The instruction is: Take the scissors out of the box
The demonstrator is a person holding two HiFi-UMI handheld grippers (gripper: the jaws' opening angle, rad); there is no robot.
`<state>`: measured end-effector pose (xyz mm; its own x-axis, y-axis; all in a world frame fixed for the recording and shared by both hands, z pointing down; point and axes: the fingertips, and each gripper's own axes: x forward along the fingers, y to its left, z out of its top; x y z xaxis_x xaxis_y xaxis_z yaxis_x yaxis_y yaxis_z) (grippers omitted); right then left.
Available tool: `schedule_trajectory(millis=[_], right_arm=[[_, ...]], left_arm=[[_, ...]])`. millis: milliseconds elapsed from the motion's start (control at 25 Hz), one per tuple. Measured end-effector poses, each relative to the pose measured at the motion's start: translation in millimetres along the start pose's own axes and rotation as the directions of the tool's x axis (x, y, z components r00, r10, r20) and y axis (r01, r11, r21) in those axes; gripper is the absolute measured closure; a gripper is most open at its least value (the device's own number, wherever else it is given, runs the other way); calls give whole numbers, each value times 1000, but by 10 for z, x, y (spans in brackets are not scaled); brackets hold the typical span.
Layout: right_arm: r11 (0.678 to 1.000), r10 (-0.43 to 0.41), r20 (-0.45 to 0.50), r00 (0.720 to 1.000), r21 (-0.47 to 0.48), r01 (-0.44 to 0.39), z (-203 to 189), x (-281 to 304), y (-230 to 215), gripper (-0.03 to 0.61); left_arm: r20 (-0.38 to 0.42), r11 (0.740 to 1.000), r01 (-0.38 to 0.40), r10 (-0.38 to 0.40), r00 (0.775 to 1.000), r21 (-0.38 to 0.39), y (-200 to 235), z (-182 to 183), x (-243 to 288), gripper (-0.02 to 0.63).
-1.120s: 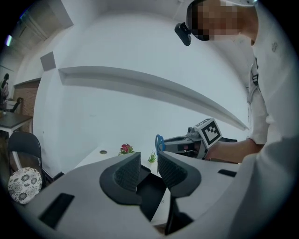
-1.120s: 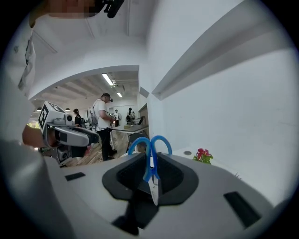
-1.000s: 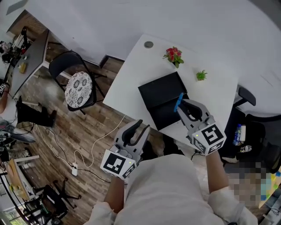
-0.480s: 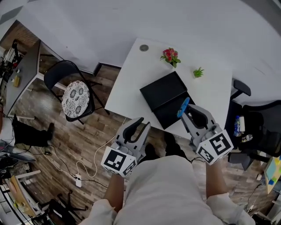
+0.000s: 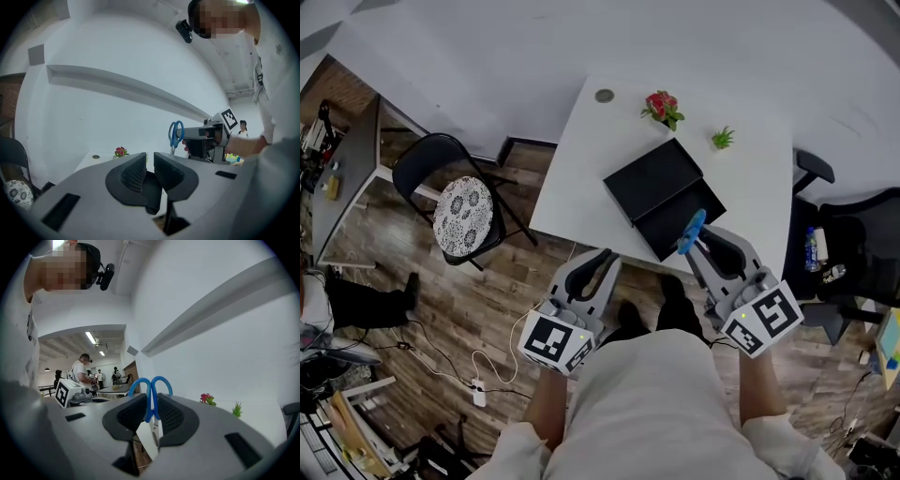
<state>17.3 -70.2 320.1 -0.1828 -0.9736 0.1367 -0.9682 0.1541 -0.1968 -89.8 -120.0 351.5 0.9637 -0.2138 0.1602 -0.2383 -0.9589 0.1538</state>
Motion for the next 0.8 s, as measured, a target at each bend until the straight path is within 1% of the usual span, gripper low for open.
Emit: schedule_trajectory(millis=[280,640,800], right_arm=[[1000,10,5,1000,10,-10,-55,-90,204,494],[1000,11,-2,1000,-12,-11,-79,-229,295,495],[1000,7,-8,1000,-18,-7,-106,-271,304,495]], left_arm=[[1,1000,12,-12,1000,6,-78,-47,-101,572],[14,1000,22,-23,1000,16,-194,-10,-91,589],[6,999,34,-34,999,15,-258,-9,-74,589]])
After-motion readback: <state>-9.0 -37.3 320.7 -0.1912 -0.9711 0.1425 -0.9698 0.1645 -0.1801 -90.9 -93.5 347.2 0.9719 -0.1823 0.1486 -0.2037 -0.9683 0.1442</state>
